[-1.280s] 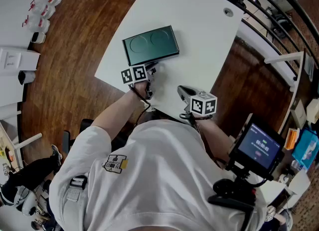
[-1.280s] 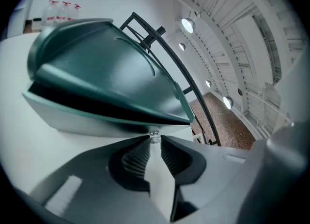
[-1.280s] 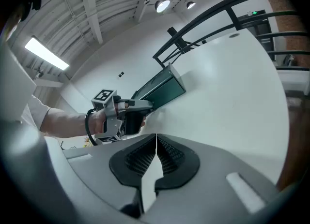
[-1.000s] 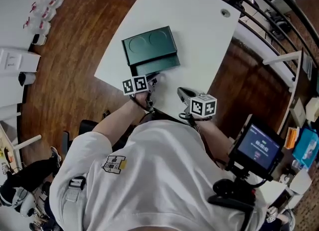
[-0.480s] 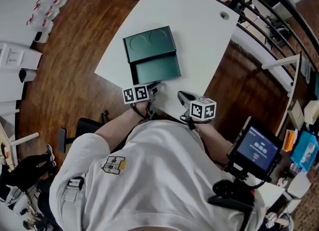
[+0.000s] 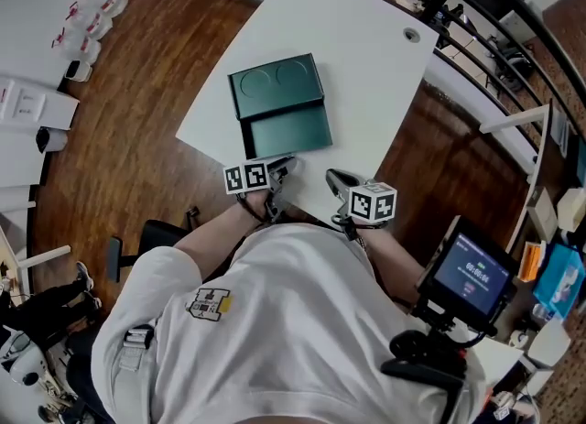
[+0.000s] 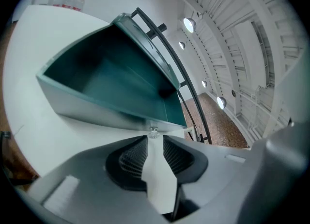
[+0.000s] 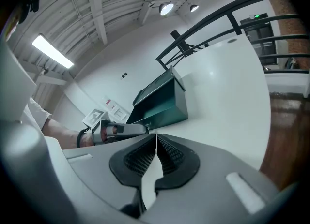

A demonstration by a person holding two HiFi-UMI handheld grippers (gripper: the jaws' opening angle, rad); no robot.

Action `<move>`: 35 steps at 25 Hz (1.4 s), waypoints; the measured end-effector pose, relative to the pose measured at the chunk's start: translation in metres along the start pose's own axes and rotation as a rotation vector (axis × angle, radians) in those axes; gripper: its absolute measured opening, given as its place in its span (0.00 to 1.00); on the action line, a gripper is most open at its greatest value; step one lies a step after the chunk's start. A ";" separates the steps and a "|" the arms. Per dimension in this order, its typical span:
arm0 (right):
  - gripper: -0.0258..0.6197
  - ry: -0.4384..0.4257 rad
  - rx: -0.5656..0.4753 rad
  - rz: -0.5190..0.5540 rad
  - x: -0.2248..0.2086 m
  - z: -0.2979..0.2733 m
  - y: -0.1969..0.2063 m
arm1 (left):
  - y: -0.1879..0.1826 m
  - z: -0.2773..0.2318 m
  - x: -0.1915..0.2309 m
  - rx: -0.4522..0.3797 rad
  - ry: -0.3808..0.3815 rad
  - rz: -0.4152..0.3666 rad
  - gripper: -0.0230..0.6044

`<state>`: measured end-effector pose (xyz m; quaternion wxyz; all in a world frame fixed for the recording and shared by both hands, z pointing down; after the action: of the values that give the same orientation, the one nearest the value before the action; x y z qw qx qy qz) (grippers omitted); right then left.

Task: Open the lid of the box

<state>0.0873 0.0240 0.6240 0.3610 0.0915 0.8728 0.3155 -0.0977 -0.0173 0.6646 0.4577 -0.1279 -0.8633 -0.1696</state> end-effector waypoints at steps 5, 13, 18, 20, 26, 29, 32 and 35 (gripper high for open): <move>0.05 -0.007 0.006 -0.006 0.004 -0.002 0.002 | 0.020 0.025 0.001 0.031 0.056 0.008 0.19; 0.04 -0.002 0.020 -0.008 0.006 -0.007 0.006 | 0.015 0.050 0.016 0.004 0.043 0.033 0.04; 0.04 0.004 0.025 -0.004 0.007 -0.008 0.003 | 0.015 0.054 0.012 0.009 0.049 0.020 0.04; 0.04 0.004 0.022 -0.002 0.006 -0.008 0.002 | 0.016 0.054 0.013 0.007 0.048 0.023 0.04; 0.04 0.003 0.015 -0.004 0.006 -0.007 0.000 | 0.014 0.051 0.010 0.003 0.057 0.024 0.04; 0.04 -0.001 0.015 0.005 0.007 -0.008 -0.002 | 0.013 0.052 0.010 0.002 0.059 0.024 0.04; 0.04 -0.004 0.018 0.019 0.008 -0.008 -0.002 | 0.014 0.050 0.011 -0.001 0.060 0.026 0.04; 0.04 -0.006 0.022 0.024 0.009 -0.009 -0.003 | 0.013 0.050 0.010 -0.002 0.062 0.025 0.04</move>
<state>0.0752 0.0209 0.6216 0.3590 0.1069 0.8739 0.3098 -0.1359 0.0158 0.6488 0.4862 -0.1337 -0.8469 -0.1688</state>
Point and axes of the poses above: the fingertips, and each gripper's own axes: z backward along the fingers, x to its left, y out of its underside, the point moved 6 cm from there along z, backward along the fingers, and after that the axes turned 7 degrees about z, right-handed, at the moved point
